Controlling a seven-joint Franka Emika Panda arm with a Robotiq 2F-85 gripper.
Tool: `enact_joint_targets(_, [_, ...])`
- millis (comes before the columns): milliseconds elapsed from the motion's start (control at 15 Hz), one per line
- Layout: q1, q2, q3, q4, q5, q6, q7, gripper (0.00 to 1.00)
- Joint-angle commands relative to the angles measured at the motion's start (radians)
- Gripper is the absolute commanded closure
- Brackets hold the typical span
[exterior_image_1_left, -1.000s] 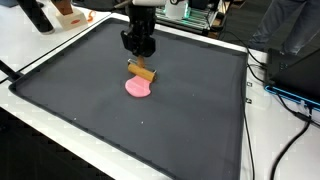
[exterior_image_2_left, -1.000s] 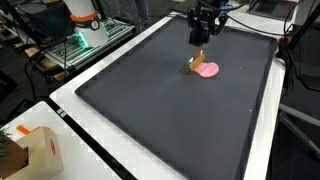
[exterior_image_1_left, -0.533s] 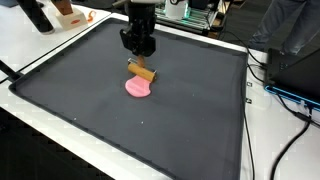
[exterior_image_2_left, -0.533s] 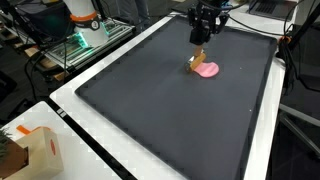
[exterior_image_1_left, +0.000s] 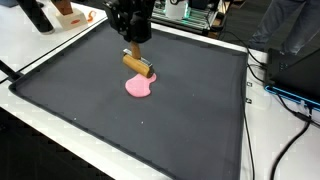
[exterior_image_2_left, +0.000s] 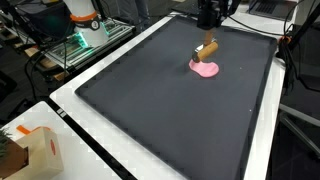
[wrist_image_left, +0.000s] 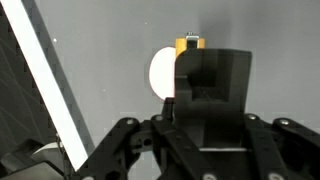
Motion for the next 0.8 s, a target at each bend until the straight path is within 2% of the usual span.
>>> enact_joint_targets(0, [-0.001, -0.027, -0.017, 0.062, 0.043, -0.091, 0.113, 0.76])
enact_joint_targets(667, [0.011, -0.018, -0.039, 0.206, 0.028, -0.297, 0.590, 0.76])
enact_joint_targets(733, [0.000, -0.016, -0.029, 0.182, 0.021, -0.256, 0.516, 0.76])
